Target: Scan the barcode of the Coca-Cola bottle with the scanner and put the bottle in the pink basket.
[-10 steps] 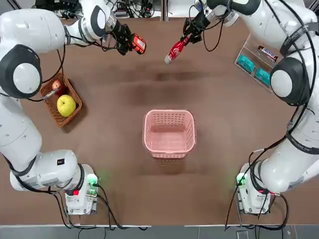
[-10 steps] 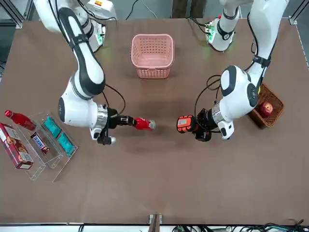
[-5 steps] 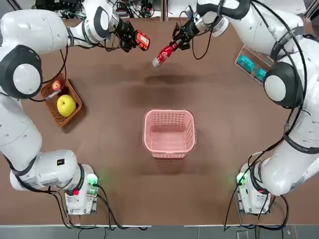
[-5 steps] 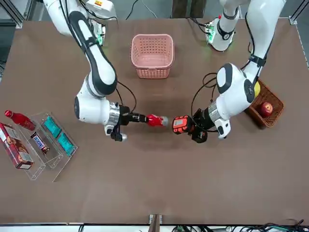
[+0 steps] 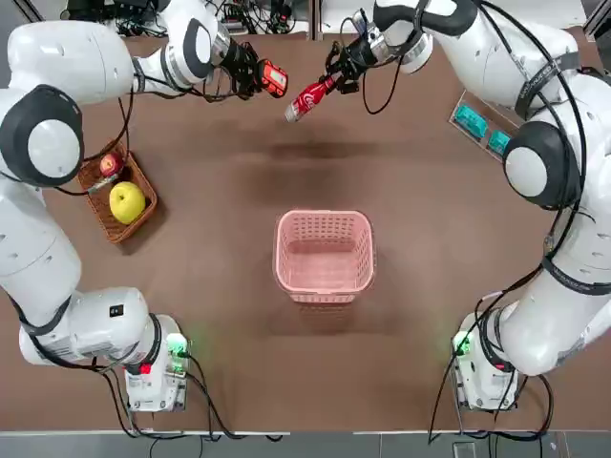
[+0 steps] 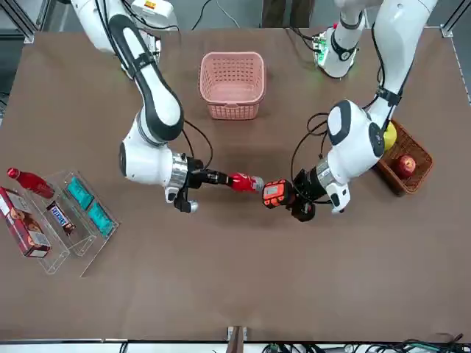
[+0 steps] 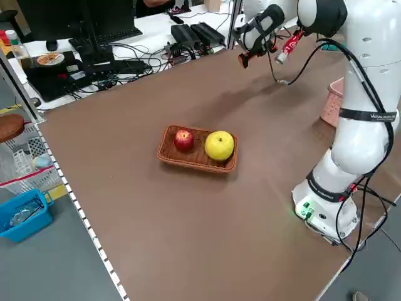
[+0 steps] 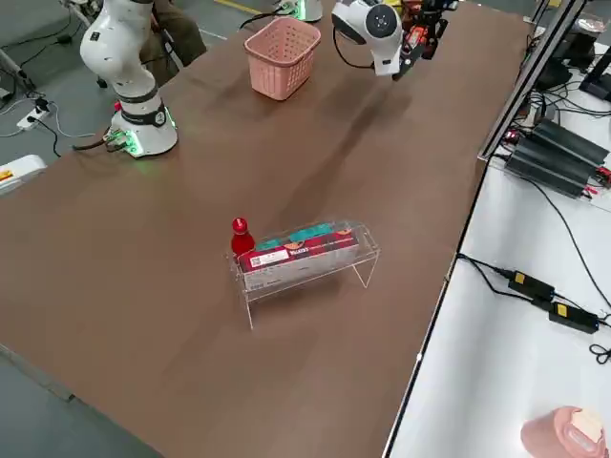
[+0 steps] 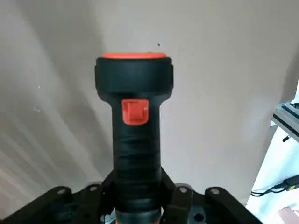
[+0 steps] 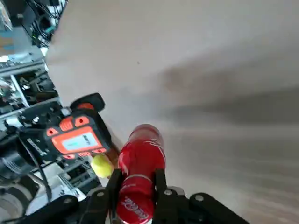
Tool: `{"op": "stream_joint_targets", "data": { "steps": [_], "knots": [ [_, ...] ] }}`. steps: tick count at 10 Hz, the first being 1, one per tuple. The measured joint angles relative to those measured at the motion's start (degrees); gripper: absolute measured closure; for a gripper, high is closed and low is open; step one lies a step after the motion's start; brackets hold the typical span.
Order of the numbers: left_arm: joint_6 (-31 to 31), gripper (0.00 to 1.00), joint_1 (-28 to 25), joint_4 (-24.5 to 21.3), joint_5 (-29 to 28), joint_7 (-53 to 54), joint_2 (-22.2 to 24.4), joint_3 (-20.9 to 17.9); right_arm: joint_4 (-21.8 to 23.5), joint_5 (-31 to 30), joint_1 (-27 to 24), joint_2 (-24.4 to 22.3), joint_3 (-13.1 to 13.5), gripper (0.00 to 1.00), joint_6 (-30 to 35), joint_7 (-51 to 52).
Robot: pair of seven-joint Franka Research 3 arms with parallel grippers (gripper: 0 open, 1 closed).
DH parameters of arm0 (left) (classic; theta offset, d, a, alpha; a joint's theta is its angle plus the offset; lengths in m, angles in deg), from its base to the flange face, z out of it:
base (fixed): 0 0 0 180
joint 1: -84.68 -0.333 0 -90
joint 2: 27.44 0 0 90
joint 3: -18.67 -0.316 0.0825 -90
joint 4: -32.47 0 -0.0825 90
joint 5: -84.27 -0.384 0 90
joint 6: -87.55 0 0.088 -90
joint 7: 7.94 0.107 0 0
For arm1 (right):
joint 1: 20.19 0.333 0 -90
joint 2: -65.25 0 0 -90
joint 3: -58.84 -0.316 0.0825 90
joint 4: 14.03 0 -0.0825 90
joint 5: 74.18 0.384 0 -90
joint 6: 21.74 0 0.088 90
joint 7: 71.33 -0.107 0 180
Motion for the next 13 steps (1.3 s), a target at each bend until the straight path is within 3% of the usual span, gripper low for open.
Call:
{"op": "stream_joint_targets", "data": {
  "steps": [13],
  "knots": [
    [-1.45,0.67,0.62,-0.19,0.0,0.03,-0.28,0.01,-0.89,0.56,-0.8,0.86,0.38,0.67,-1.16,3.1]
  ]
}}
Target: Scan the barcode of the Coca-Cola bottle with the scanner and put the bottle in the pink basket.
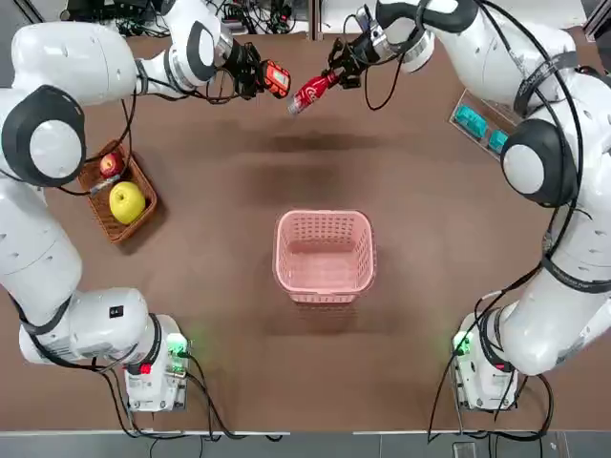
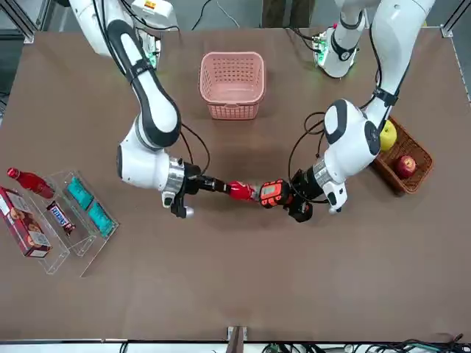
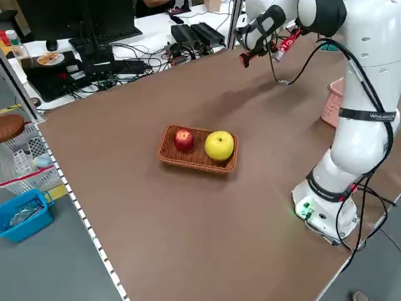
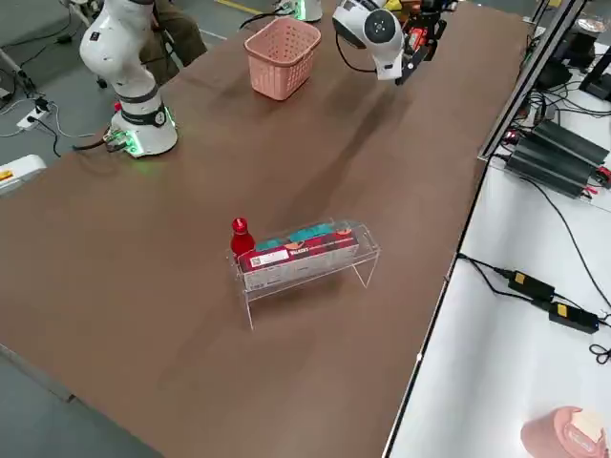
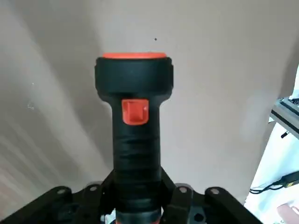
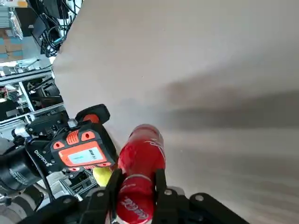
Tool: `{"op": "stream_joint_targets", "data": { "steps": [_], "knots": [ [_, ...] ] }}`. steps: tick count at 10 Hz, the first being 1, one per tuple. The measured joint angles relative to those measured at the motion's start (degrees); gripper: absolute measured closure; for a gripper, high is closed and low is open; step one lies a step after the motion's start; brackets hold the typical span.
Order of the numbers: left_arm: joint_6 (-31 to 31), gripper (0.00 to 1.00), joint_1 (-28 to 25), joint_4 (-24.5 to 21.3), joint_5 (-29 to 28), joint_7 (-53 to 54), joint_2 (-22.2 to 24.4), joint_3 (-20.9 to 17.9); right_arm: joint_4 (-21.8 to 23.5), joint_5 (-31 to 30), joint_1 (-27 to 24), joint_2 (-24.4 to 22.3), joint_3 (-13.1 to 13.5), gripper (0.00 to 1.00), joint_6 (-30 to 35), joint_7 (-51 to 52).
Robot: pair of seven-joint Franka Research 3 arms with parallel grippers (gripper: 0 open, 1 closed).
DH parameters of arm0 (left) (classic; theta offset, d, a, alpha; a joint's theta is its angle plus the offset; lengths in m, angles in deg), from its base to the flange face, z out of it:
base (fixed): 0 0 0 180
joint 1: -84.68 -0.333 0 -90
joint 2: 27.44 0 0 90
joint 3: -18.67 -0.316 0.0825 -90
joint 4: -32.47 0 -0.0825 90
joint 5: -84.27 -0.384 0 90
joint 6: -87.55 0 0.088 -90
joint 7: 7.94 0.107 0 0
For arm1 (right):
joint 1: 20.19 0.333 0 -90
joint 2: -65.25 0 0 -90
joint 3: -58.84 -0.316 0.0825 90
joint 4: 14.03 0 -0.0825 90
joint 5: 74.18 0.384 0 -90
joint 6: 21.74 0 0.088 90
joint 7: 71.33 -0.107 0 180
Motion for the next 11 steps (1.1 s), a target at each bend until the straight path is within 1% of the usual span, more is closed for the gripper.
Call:
{"op": "stream_joint_targets", "data": {
  "steps": [7,9,10,11],
  "knots": [
    [0.0,0.67,-0.02,-0.08,0.0,0.0,0.0,0.0,-0.43,0.01,-0.45,0.0,0.05,0.67,-0.08,1.75],
    [0.0,0.67,-0.05,-0.08,0.0,0.0,0.0,-0.01,-0.44,0.01,-2.25,-0.04,0.12,0.67,0.54,4.42],
    [0.0,0.67,-0.06,-0.09,0.0,0.0,0.0,-0.01,-0.48,-0.07,-3.64,-0.37,0.14,0.67,2.14,5.5],
    [0.02,0.67,-0.09,-0.32,0.0,0.19,0.02,-0.01,-0.58,-1.63,-4.82,-1.21,0.17,0.67,3.97,6.18]
  ]
}}
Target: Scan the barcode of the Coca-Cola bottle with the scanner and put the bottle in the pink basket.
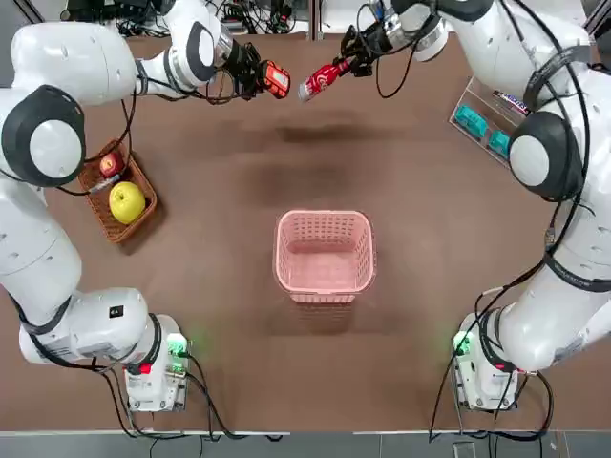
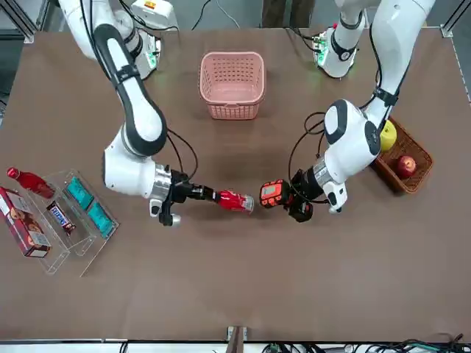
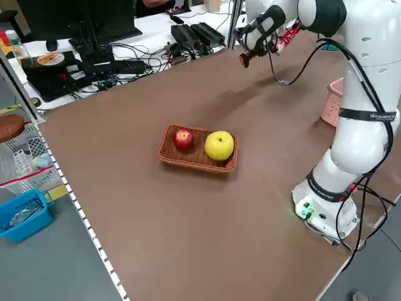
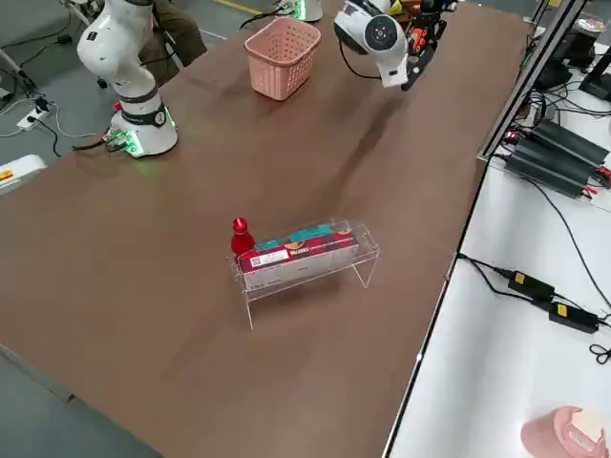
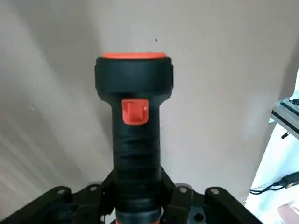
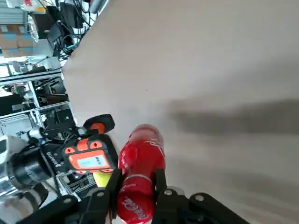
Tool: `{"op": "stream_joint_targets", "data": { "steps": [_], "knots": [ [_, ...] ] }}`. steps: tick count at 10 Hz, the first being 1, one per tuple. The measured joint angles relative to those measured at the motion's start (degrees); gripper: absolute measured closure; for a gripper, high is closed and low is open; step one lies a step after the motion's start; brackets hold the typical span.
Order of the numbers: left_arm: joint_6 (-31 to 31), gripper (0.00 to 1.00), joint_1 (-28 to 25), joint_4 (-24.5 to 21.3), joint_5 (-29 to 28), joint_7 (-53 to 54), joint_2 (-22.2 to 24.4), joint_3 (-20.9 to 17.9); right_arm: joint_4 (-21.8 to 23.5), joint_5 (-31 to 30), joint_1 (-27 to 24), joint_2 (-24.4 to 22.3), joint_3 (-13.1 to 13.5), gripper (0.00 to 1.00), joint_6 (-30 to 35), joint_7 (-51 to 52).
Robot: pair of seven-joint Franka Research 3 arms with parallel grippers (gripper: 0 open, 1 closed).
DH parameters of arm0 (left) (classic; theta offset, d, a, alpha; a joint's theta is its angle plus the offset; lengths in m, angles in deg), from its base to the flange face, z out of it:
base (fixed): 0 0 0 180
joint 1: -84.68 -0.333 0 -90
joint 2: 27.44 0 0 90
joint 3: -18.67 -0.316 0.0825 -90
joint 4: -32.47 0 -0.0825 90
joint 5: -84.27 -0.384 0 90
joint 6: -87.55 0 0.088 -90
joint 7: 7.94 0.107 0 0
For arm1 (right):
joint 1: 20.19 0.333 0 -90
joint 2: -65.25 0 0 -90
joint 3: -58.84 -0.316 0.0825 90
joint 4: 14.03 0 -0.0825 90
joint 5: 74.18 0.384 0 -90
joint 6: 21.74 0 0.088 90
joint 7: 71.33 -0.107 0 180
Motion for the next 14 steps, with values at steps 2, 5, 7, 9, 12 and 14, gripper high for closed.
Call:
{"op": "stream_joint_targets", "data": {
  "steps": [2,5,7,9,12,14],
  "knots": [
    [0.0,0.67,-0.59,-1.8,-1.16,0.99,0.13,-0.07,0.42,-3.87,-2.87,-3.86,0.04,0.67,6.83,-0.01],
    [0.34,0.67,-3.87,-6.65,-8.18,0.21,0.69,-0.71,6.44,-6.85,-4.56,-13.22,0.07,0.67,15.75,-0.14],
    [0.62,0.67,-7.19,-9.36,-17.51,-5.96,0.87,-1.48,9.19,-14.77,-4.52,-20.24,0.26,0.67,25.51,-1.78],
    [2.79,0.67,-9.41,-9.94,-25.83,-13.52,0.87,-2.78,10.3,-21.73,-3.97,-25.8,0.24,0.67,35.32,-4.32],
    [4.08,0.67,-9.7,-9.94,-33.89,-26.31,0.82,-3.08,12.63,-27.8,6.06,-29.86,-0.4,0.67,36.74,-9.37],
    [6.34,0.67,-9.54,-10.03,-43.51,-35.17,0.21,-3.0,13.49,-28.93,14.2,-29.94,-0.87,0.67,30.36,-11.81]
  ]
}}
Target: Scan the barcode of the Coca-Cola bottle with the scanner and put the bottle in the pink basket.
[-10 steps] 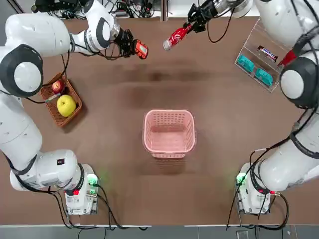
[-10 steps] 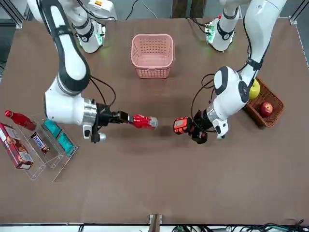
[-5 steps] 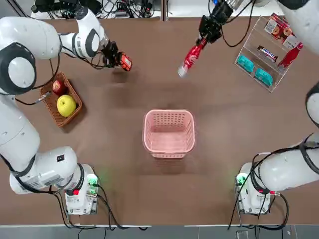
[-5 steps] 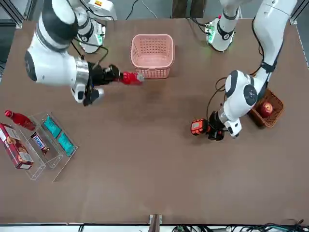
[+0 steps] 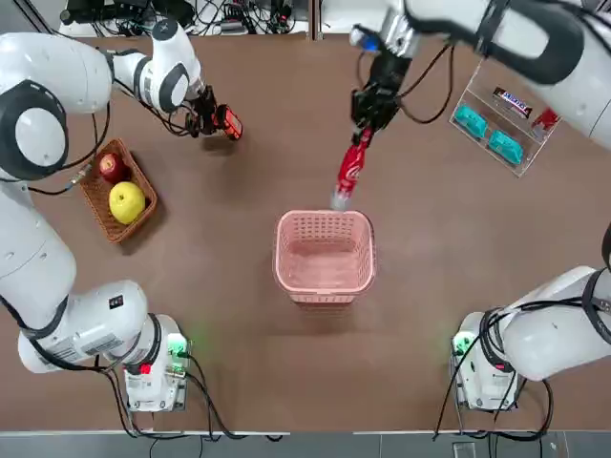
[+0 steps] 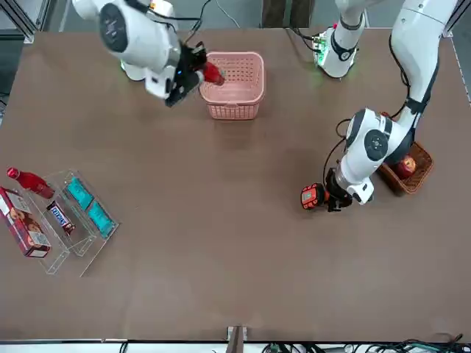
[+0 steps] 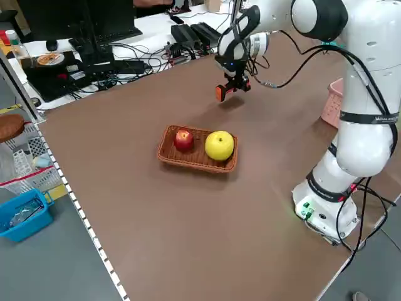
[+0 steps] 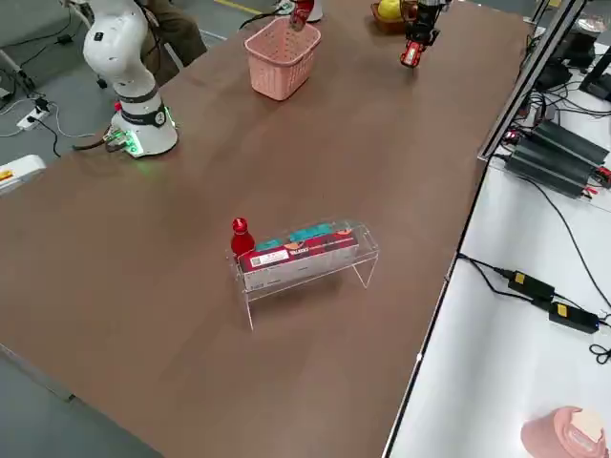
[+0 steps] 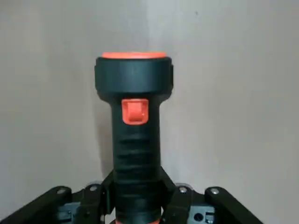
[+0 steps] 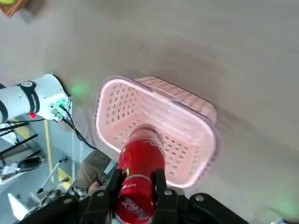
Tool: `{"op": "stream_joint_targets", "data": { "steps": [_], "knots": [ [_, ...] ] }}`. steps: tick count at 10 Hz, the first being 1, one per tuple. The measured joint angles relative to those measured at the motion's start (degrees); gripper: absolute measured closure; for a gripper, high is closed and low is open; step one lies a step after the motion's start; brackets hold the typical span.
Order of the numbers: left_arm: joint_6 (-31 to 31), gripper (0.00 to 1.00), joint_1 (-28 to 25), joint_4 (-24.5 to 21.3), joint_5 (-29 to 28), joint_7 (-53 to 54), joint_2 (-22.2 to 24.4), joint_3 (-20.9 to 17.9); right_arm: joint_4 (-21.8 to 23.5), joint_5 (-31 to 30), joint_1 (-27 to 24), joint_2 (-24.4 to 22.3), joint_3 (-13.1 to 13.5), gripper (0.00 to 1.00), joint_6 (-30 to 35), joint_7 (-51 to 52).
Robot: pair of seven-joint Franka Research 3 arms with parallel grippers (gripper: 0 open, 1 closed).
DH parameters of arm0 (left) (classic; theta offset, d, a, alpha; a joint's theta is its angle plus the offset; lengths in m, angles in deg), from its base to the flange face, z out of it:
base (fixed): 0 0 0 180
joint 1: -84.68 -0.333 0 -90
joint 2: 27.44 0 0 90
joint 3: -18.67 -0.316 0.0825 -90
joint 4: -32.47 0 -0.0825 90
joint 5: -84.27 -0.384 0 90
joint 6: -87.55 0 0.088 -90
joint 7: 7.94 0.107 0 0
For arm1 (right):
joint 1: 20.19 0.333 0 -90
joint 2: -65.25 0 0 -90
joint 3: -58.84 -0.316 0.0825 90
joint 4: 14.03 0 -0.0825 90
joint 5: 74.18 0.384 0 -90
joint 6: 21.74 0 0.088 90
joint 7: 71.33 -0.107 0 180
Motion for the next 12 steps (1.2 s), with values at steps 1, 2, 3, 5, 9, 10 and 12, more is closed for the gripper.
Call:
{"op": "stream_joint_targets", "data": {
  "steps": [1,2,3,5,9,10,12],
  "knots": [
    [0.27,0.67,-0.08,-0.06,-3.7,-1.59,-0.86,-0.03,0.35,-1.65,3.45,0.02,-0.07,0.67,-2.64,-1.46],
    [0.23,0.67,-0.22,-0.06,-5.94,-2.18,-1.91,-0.05,0.83,-4.64,6.73,0.08,-0.12,0.67,-4.54,-4.21],
    [0.18,0.67,-0.3,-0.03,-6.51,-2.22,-2.57,-0.06,1.53,-7.07,9.4,0.28,-0.42,0.67,-6.12,-6.57],
    [0.16,0.67,-0.29,0.02,-6.58,-2.21,-2.81,-0.04,4.84,-9.62,10.97,0.57,-2.25,0.67,-10.02,-7.96],
    [0.15,0.39,-0.36,0.13,-6.93,-0.24,-2.87,0.01,12.66,-12.39,11.0,1.44,-5.56,0.67,-19.79,-9.84],
    [0.15,0.26,-0.32,0.2,-7.02,-0.19,-2.87,0.09,12.88,-13.05,10.99,1.97,-5.54,0.67,-20.5,-10.03],
    [0.14,0.01,-0.26,0.3,-7.6,0.06,-2.87,0.3,13.26,-13.38,10.98,2.57,-5.69,0.67,-20.94,-10.7]
  ]
}}
